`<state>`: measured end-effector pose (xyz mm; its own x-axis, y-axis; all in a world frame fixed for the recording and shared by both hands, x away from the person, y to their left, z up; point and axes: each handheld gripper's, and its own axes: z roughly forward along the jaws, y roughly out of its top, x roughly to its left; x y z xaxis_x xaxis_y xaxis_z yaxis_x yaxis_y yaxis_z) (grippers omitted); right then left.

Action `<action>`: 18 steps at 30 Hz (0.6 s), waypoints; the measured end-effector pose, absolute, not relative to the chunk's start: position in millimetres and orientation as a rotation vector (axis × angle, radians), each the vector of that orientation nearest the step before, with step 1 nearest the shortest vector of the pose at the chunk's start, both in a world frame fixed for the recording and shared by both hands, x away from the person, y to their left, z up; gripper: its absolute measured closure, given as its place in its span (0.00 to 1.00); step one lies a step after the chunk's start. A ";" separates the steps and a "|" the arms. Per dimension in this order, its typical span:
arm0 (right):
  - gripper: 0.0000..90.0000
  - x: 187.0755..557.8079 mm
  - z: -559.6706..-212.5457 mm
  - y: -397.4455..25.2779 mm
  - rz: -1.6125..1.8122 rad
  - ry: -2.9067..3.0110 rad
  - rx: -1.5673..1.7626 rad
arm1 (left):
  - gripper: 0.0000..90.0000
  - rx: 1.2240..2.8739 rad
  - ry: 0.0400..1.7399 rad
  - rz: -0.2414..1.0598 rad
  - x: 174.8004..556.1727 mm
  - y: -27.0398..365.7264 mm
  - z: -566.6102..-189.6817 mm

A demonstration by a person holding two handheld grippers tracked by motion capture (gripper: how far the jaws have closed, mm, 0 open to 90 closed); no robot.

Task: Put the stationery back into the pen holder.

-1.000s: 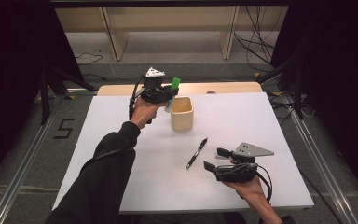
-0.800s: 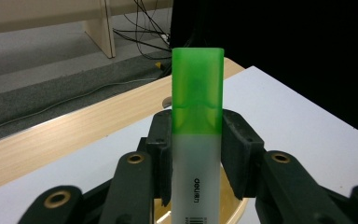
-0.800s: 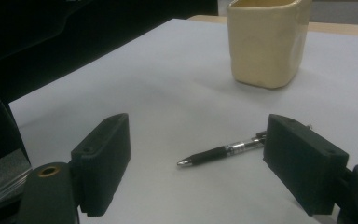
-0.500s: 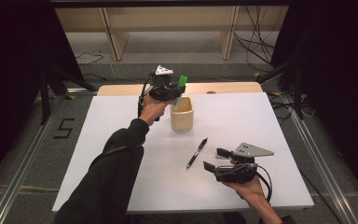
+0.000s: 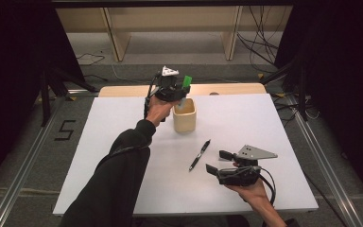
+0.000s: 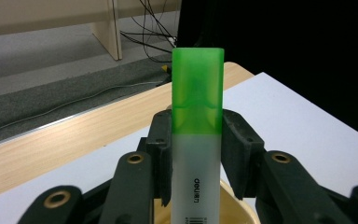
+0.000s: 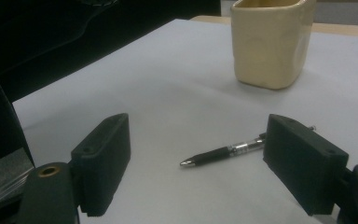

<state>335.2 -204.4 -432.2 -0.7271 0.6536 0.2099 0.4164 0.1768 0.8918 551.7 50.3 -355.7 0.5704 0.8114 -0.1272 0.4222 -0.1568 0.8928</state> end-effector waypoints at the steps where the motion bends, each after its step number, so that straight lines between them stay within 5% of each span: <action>1: 0.27 335.2 -432.3 -204.3 1.575 2.230 1.037 | 0.74 1.781 1.015 0.476 551.9 49.7 -356.0; 18: 0.27 334.8 -432.1 -204.2 1.576 2.232 1.030 | 0.73 1.787 1.047 0.483 554.6 46.3 -370.6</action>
